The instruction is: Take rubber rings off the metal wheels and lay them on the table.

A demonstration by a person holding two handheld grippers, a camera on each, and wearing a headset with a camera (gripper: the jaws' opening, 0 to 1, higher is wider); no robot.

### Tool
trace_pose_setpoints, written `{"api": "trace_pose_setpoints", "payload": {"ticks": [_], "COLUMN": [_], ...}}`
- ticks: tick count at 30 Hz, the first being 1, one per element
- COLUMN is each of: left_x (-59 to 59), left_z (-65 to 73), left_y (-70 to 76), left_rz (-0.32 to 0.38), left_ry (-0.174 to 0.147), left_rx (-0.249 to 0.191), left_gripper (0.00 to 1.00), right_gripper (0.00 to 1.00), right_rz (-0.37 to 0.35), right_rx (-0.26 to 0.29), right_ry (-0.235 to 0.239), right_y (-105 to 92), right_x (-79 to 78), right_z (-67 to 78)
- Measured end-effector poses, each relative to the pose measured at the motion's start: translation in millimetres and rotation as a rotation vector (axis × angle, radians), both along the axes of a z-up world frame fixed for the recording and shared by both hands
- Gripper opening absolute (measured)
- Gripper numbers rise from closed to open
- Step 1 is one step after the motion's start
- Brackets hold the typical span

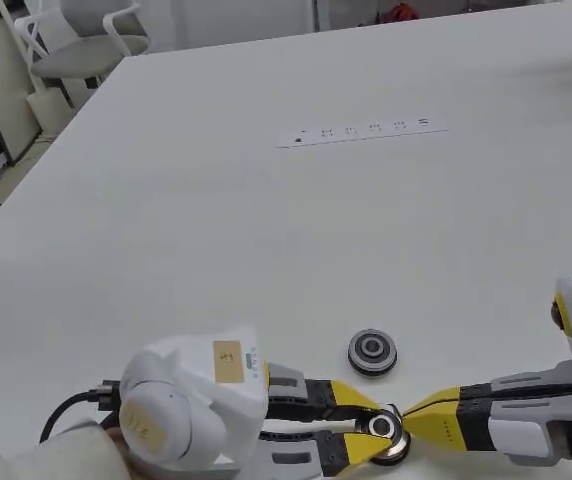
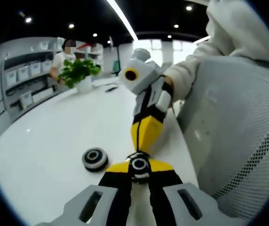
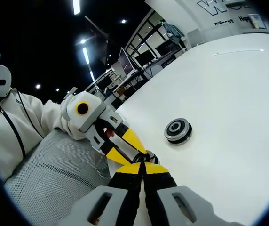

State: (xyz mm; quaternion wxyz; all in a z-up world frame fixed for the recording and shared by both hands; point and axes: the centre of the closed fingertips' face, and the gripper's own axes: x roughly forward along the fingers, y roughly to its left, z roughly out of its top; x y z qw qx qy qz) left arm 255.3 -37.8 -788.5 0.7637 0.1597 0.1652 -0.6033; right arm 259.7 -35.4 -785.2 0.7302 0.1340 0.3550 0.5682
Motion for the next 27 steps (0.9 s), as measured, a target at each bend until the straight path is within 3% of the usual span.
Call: {"api": "trace_pose_setpoints", "payload": {"ticks": [25, 27], "left_x": [0.6, 0.6], "left_z": [-0.4, -0.4], "left_y": [0.1, 0.1], "left_rz": [0.002, 0.003], "left_ry": [0.000, 0.000], "left_rx": [0.000, 0.001], "left_gripper": [0.14, 0.14], "right_gripper": [0.00, 0.00], "right_rz": [0.016, 0.012], "right_rx": [0.039, 0.021], "right_ry": [-0.017, -0.027], "right_y": [2.7, 1.2], "right_x": [-1.4, 0.1], "right_z": [6.4, 3.9]}}
